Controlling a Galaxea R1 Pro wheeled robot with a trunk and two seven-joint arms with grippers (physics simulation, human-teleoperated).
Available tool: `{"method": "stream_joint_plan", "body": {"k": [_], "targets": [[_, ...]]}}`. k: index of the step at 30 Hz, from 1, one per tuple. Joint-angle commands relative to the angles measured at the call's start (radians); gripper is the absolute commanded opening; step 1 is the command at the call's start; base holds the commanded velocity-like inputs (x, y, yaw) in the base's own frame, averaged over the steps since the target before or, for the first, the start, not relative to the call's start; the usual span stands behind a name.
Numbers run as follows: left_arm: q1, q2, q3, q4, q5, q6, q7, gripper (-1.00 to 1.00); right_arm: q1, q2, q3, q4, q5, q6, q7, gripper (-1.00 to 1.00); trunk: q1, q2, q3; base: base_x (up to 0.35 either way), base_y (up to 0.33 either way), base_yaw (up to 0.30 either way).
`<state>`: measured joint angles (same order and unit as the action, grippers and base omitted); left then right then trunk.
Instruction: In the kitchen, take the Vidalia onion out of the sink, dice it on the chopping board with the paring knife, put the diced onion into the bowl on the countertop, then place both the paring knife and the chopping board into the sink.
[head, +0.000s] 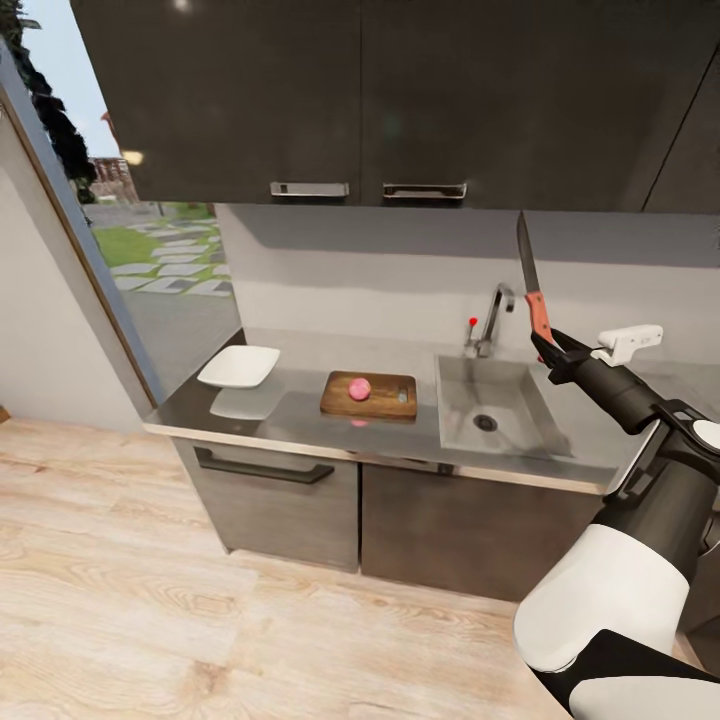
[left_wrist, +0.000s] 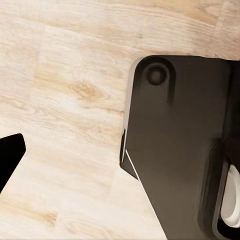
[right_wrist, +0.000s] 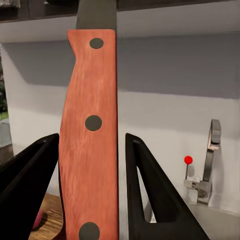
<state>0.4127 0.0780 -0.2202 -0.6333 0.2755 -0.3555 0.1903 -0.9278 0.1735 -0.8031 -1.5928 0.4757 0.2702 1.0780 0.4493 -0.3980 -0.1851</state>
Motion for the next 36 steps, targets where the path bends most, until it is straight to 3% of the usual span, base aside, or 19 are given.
{"method": "stream_joint_plan", "body": {"k": [1,7,11,15,17,18,19,24,29,31,36], "targets": [[0.000,0.002,-0.008,-0.002,0.007,-0.002,0.009,1.00,-0.002,0.001,-0.002,0.000,0.003,0.009,0.007,-1.00,0.001,-0.002,0.000,0.000,0.000,0.000],[0.000,0.002,-0.008,-0.002,0.007,-0.002,0.009,1.00,-0.002,0.001,-0.002,0.015,0.003,0.008,0.005,-1.00,0.001,-0.002,0.006,0.000,0.000,0.000],[0.000,0.002,-0.008,-0.002,0.007,-0.002,0.009,1.00,0.003,0.001,-0.003,0.092,0.013,0.001,-0.010,-1.00,0.001,-0.002,0.006,0.000,0.000,0.000],[0.000,0.002,-0.008,-0.002,0.007,-0.002,0.008,1.00,0.026,0.001,-0.001,0.160,0.112,-0.088,-0.080,-1.00,0.001,-0.002,0.006,0.000,0.000,0.000],[0.000,0.002,-0.008,-0.002,0.007,-0.002,0.008,1.00,0.036,0.001,0.001,0.206,0.207,-0.159,-0.151,-1.00,0.001,-0.002,0.006,0.000,0.000,0.000],[0.000,0.001,-0.008,-0.005,0.007,-0.001,0.008,1.00,0.041,0.001,0.001,0.289,0.312,-0.217,-0.249,-1.00,0.001,-0.002,0.006,0.000,0.000,0.000],[0.000,0.000,-0.008,-0.005,0.007,-0.001,0.008,1.00,0.042,0.001,0.001,0.317,0.328,-0.226,-0.271,-1.00,0.001,-0.002,0.006,0.000,0.000,0.000],[0.000,-0.003,-0.008,-0.011,0.005,0.000,0.010,1.00,0.043,0.001,0.007,0.381,0.365,-0.268,-0.312,-1.00,0.001,-0.002,0.006,0.000,0.000,0.000],[-0.006,-0.003,-0.008,-0.012,0.005,0.001,0.009,1.00,0.043,0.001,0.010,0.393,0.426,-0.294,-0.319,-1.00,0.001,-0.002,0.006,0.000,0.000,0.000],[-0.007,-0.006,-0.008,-0.012,0.005,0.001,0.009,1.00,0.043,0.001,0.011,0.393,0.430,-0.302,-0.324,-1.00,0.001,-0.002,0.006,0.000,0.000,0.000],[-0.008,-0.009,-0.008,-0.006,0.006,0.000,0.009,1.00,0.043,0.001,0.079,0.402,0.432,-0.309,-0.417,-1.00,0.001,-0.002,0.006,0.000,0.000,0.000]]}}
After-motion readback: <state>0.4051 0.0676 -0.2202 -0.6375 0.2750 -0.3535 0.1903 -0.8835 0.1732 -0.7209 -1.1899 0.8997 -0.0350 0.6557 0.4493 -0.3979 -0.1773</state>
